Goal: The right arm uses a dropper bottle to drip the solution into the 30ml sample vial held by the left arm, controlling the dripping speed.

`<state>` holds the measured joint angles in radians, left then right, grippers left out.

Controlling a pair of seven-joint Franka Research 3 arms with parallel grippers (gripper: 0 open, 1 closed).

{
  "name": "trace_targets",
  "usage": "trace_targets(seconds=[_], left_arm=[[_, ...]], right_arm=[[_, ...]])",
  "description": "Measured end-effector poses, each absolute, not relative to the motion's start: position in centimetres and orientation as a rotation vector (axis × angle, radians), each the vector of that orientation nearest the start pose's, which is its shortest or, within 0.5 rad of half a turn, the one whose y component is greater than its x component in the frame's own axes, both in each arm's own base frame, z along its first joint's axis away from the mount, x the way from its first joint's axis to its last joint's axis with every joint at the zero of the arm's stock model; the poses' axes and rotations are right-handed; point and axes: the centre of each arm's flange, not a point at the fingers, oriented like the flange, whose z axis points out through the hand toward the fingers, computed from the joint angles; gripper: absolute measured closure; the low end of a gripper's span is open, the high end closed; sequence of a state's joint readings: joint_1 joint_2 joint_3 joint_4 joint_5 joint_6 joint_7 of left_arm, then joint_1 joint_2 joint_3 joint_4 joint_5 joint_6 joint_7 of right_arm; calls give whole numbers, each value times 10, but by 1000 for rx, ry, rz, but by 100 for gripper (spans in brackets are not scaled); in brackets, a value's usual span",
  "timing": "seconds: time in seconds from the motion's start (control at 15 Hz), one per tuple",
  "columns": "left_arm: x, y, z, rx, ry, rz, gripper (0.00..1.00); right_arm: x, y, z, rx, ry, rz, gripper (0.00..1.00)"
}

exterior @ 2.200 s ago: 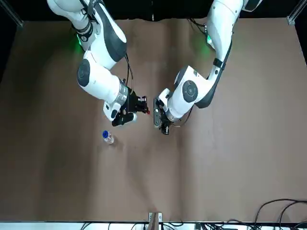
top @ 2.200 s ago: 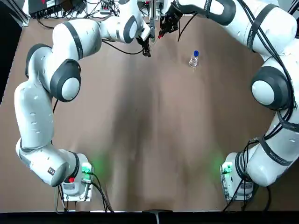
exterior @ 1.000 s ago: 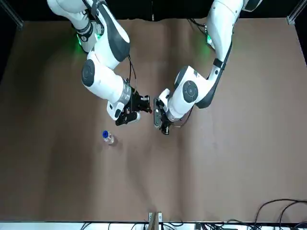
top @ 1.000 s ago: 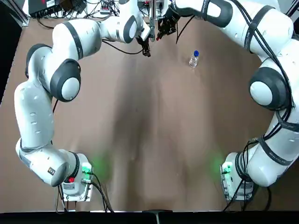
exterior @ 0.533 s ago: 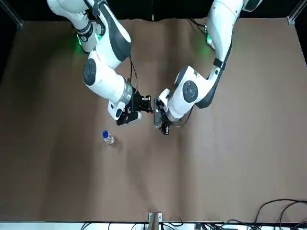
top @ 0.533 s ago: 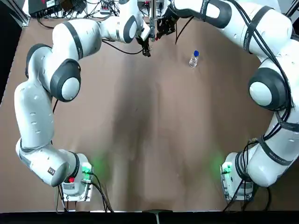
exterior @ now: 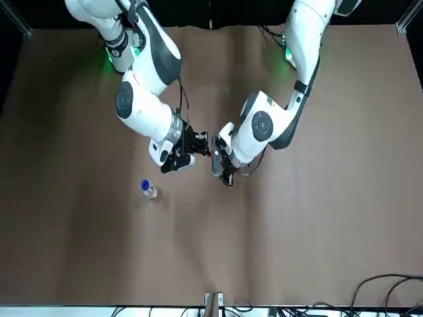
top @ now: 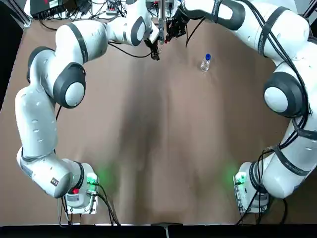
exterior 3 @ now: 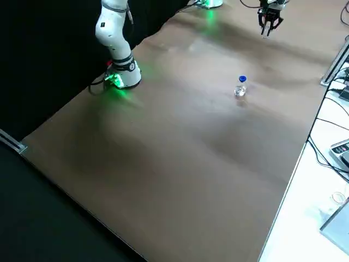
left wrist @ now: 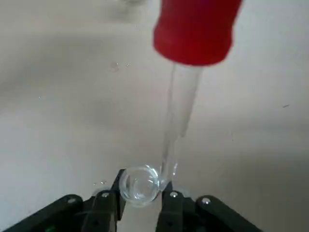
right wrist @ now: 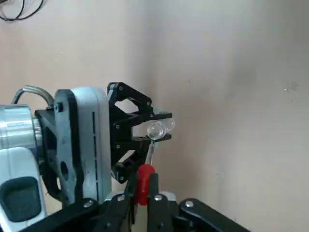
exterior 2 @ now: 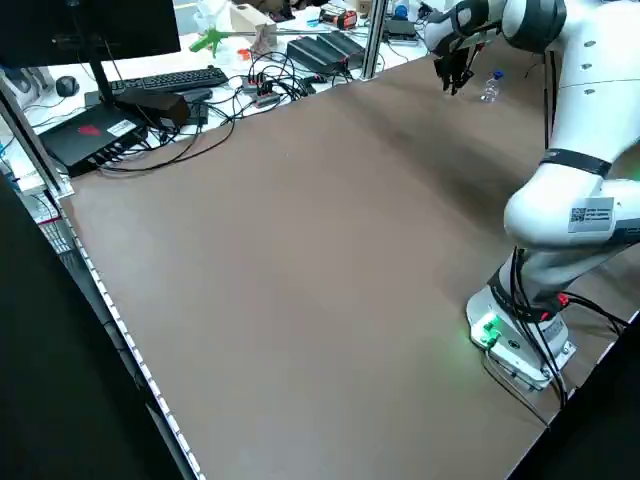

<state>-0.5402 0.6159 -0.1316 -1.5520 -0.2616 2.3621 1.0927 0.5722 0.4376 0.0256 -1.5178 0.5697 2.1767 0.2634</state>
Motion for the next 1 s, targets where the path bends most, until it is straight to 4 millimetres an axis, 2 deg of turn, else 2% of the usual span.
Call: trace_targets(seconds=[0.4, 1.0], left_arm=[[573, -438, 311, -2373, 2353, -417, 69], [573, -438, 312, -2373, 2353, -418, 69]], right_arm=[[578, 413, 428, -2590, -57, 19, 88], [583, 409, 433, -2586, -47, -3, 88]])
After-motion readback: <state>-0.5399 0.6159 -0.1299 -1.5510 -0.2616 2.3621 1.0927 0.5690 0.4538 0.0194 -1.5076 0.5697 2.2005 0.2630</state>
